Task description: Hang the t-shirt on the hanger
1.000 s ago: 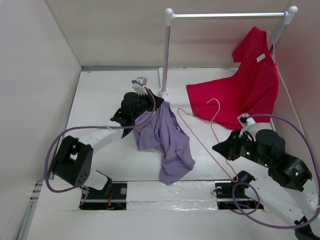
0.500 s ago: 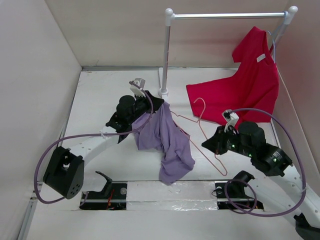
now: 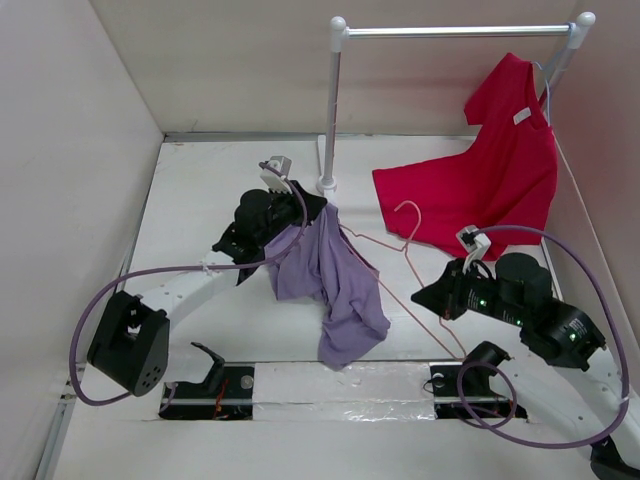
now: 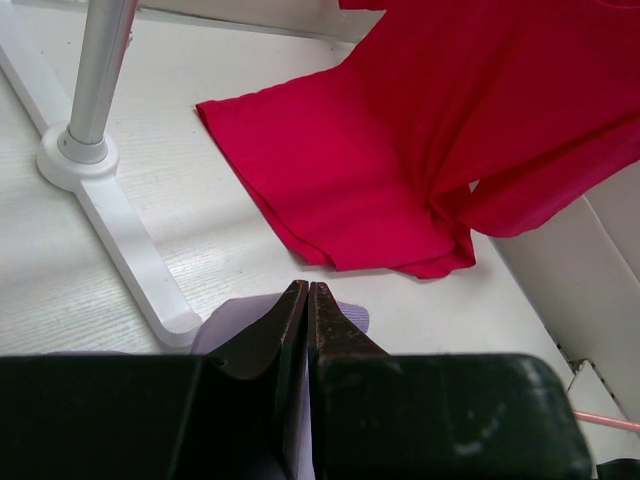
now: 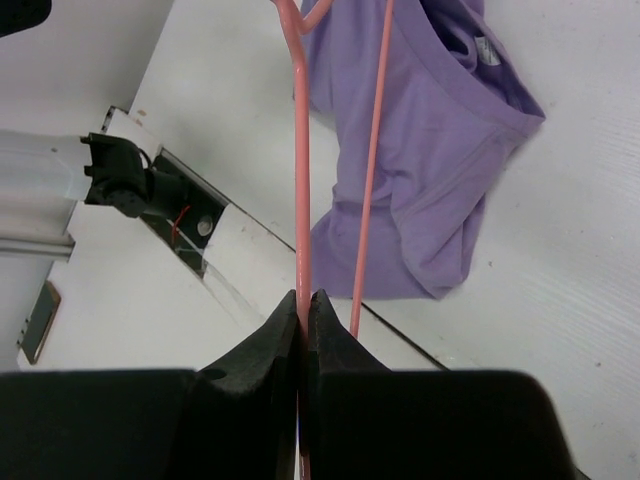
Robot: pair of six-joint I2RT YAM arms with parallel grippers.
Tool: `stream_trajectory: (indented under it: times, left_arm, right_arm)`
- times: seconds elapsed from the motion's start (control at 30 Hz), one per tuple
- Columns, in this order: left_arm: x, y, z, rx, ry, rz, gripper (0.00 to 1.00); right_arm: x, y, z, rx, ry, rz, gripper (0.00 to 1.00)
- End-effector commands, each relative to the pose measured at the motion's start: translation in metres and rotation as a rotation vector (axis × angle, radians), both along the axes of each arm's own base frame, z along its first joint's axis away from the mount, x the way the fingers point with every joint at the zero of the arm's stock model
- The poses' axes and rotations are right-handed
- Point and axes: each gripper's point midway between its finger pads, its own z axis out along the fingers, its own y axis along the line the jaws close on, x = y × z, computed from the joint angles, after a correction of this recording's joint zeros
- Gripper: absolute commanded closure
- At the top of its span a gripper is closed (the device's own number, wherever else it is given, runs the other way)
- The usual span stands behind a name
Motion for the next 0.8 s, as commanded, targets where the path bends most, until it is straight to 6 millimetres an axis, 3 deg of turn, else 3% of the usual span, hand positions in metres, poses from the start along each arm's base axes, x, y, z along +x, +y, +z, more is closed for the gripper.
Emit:
stream_trajectory:
  times: [0.0, 0.2, 0.4, 0.43, 0.6, 0.63, 0.77]
  left_arm:
    - [0.005, -0.006, 0.041, -0.048, -0.098, -0.019, 1.00]
    - [-0.003, -0.002, 0.040, -0.050, -0.095, -0.020, 1.00]
    - [-0.021, 0.005, 0.047, -0.080, -0.108, -0.036, 1.00]
    - [-0.028, 0.003, 0.041, -0.082, -0.093, -0.048, 1.00]
    - [-0.050, 0.011, 0.058, -0.130, -0.130, -0.073, 1.00]
    - [-0.051, 0.012, 0.060, -0.125, -0.131, -0.077, 1.00]
    - [-0.064, 0.011, 0.084, -0.157, -0.171, -0.123, 1.00]
  right_arm:
    - [-0.007, 0.007, 0.009, 0.040, -0.013, 0.053, 1.00]
    - [0.003, 0.018, 0.001, 0.037, -0.008, 0.069, 1.00]
    - [0.023, 0.027, 0.015, 0.084, -0.080, 0.028, 1.00]
    - [0.027, 0.030, 0.019, 0.101, -0.101, 0.027, 1.00]
    - [0.046, 0.041, 0.022, 0.140, -0.135, -0.013, 1.00]
    - [0.051, 0.047, 0.032, 0.182, -0.156, -0.010, 1.00]
    - [0.055, 0.078, 0.023, 0.183, -0.126, 0.072, 1.00]
